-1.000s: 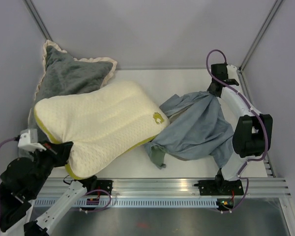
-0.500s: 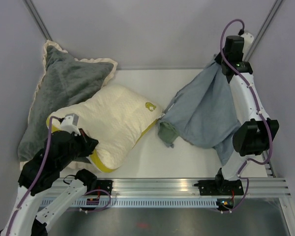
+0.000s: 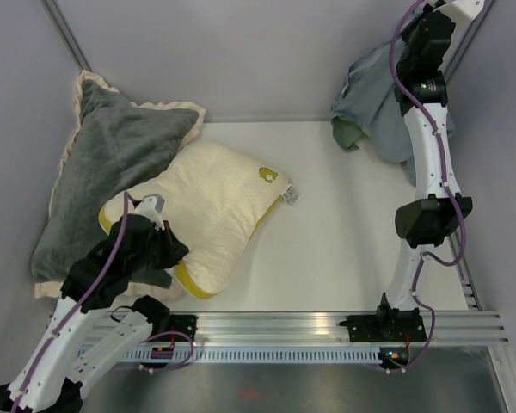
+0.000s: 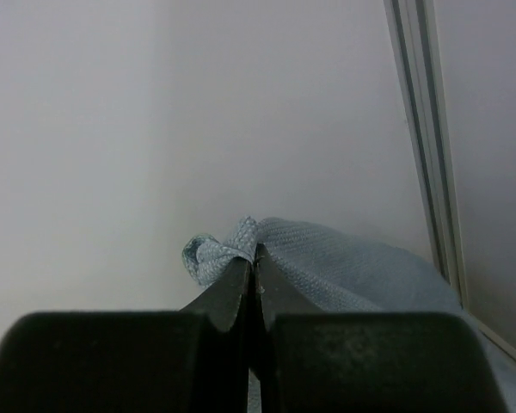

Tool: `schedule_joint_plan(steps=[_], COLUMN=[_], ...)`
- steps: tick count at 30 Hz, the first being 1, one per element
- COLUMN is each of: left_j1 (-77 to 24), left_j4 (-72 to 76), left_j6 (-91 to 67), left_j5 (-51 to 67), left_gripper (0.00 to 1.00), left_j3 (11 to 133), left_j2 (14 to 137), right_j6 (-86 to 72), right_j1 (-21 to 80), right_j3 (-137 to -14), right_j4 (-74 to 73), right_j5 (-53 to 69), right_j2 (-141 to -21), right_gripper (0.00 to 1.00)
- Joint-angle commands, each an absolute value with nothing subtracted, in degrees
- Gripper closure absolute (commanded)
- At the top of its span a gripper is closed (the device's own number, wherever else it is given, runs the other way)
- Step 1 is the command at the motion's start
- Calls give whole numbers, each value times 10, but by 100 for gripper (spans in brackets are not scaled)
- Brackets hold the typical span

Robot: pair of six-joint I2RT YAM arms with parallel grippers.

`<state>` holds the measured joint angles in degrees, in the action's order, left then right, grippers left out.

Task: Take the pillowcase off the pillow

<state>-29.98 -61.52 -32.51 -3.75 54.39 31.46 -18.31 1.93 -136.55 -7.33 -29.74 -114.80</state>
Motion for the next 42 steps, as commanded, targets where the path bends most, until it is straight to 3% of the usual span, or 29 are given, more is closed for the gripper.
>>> schedule_joint_plan(steps=[1, 9, 10, 12, 13, 16, 18, 21, 25, 29, 33, 42], left_j1=[-300, -301, -302, -307, -315, -338, -354, -401, -414, -414, -414, -414], left_j4=[-540, -412, -404, -393, -389, -374, -360, -343, -342, -365, -413, -456], left_j6=[-313, -331, -331, -330, -330, -335, -339, -344, -338, -326, -319, -352], left_j5=[13, 173, 200, 208, 208, 215, 227, 220, 224, 214, 182, 126], left_gripper=[98, 98, 98, 98, 98, 98, 98, 94, 76, 40, 19, 13], left_j3=[544, 519, 507, 502, 497, 490, 486, 488, 490, 495, 511, 555], left_j2=[355, 431, 454, 481, 506, 543, 569, 581, 562, 534, 510, 400], right_j6=[-163, -283, -295, -322, -350, -355, -346, -321, -296, -304, -299, -333], right_j1=[15, 11, 10, 4, 4, -20, -9, 32, 99, 170, 219, 236], right_j3=[-1398, -1141, -1130, -1130, -1137, -1094, -1022, -971, -916, -833, -777, -608], right_j4=[-82, -129, -147, -239, -270, -288, -260, -264, -292, -273, -269, -65], right_j5=[-323, -316, -314, -282, -250, -181, -198, -222, -260, -208, -165, 145], right_j2=[-1198, -1162, -1166, -1197, -1224, -1234, -1204, -1145, -1040, -964, -926, -983], right_gripper=[99, 100, 96, 79, 50, 11, 3, 2, 2, 2, 2, 2])
